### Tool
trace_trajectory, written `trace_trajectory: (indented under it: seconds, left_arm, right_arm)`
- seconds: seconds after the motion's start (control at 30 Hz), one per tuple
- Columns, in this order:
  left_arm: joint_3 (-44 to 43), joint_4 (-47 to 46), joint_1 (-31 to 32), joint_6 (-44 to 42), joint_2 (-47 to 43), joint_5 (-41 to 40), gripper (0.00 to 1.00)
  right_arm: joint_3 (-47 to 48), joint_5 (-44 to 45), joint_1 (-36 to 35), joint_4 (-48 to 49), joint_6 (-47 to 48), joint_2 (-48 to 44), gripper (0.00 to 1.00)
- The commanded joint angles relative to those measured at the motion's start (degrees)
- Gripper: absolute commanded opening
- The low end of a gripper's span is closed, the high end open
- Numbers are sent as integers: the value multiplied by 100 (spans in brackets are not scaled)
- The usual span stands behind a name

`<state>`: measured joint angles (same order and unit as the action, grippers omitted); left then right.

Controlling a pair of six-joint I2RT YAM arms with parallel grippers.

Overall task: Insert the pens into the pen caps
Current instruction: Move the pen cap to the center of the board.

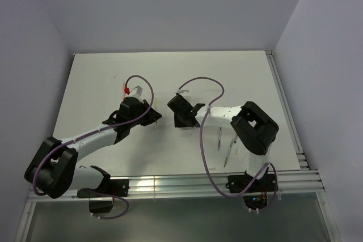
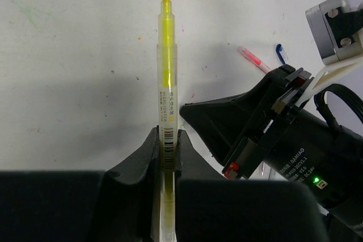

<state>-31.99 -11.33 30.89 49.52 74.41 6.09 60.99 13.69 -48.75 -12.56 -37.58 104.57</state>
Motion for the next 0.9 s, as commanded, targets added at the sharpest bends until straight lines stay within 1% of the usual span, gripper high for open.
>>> trace_trajectory:
  seconds: [0.0, 0.1, 0.3, 0.6, 0.87]
  left_arm:
    - [-264, -106, 31, -126, 3, -90, 0]
    - [-273, -97, 22, -135, -6, -90, 0]
    - [-290, -106, 31, -135, 3, -55, 0]
    - [-326, -97, 22, -153, -6, -37, 0]
    - [-326, -62, 31, -162, -14, -46, 0]
  right_arm:
    - [176, -33, 164, 227, 242, 54, 0]
    - [150, -174, 348, 306, 383, 19, 0]
    - [36, -156, 568, 245, 392, 10, 0]
    - [-298, -464, 569, 570, 366, 10, 0]
    - [-526, -359, 516, 491, 146, -165, 0]
